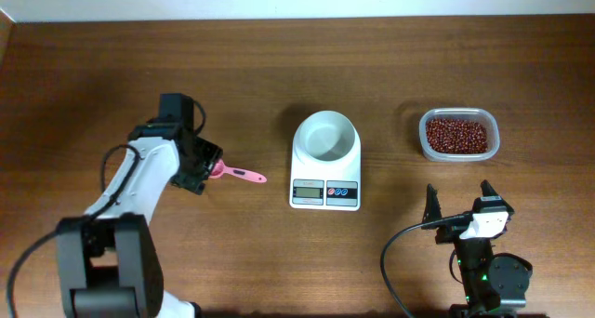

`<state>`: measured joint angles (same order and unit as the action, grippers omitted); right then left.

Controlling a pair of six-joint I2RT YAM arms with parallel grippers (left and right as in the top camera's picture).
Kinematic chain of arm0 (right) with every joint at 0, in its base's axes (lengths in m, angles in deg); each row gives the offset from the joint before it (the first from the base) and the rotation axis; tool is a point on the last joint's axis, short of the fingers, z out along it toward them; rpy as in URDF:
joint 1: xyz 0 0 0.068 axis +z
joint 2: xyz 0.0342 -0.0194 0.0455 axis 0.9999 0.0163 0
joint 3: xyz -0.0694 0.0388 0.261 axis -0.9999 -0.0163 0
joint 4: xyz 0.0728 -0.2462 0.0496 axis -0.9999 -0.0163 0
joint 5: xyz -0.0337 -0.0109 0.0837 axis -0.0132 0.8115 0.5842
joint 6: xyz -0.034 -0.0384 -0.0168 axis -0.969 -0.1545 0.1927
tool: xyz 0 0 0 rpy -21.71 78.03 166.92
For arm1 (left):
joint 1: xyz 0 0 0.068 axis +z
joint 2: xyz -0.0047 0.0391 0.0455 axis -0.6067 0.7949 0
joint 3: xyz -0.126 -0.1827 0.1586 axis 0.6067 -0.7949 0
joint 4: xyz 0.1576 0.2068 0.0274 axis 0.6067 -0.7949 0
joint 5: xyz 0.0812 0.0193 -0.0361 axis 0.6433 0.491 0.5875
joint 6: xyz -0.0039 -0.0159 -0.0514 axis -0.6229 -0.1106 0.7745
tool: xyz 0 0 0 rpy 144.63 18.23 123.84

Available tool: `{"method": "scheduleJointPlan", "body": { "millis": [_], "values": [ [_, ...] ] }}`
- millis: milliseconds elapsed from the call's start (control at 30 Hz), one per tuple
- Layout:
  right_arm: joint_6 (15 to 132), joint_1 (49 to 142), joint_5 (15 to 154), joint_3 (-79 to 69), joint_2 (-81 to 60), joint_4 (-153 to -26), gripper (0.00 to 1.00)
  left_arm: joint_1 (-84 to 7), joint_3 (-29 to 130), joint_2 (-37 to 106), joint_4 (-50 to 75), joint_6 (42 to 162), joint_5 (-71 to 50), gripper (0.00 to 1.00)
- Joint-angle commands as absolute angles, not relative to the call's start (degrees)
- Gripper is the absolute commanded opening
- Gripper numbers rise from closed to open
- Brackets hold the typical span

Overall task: Scoop and weigh 50g on scale
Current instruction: 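Move the left gripper over the pink scoop's bowl end, then close the left gripper on the pink scoop's rim and lift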

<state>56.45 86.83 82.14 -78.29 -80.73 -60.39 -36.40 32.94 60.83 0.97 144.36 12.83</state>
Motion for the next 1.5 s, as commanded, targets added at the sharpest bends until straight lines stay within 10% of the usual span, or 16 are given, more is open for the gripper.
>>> {"method": "scheduleJointPlan", "body": {
  "millis": [0, 1467],
  "values": [
    [56.7, 87.1, 82.0, -78.6, -81.1, -60.8, 0.99, -36.8, 32.4, 64.5, 1.1, 146.0, 13.3, 0.59],
    [56.8, 87.1, 82.0, -78.6, -81.1, -60.8, 0.99, -36.8, 31.3, 68.2, 5.6, 147.3, 17.1, 0.25]
  ]
}}
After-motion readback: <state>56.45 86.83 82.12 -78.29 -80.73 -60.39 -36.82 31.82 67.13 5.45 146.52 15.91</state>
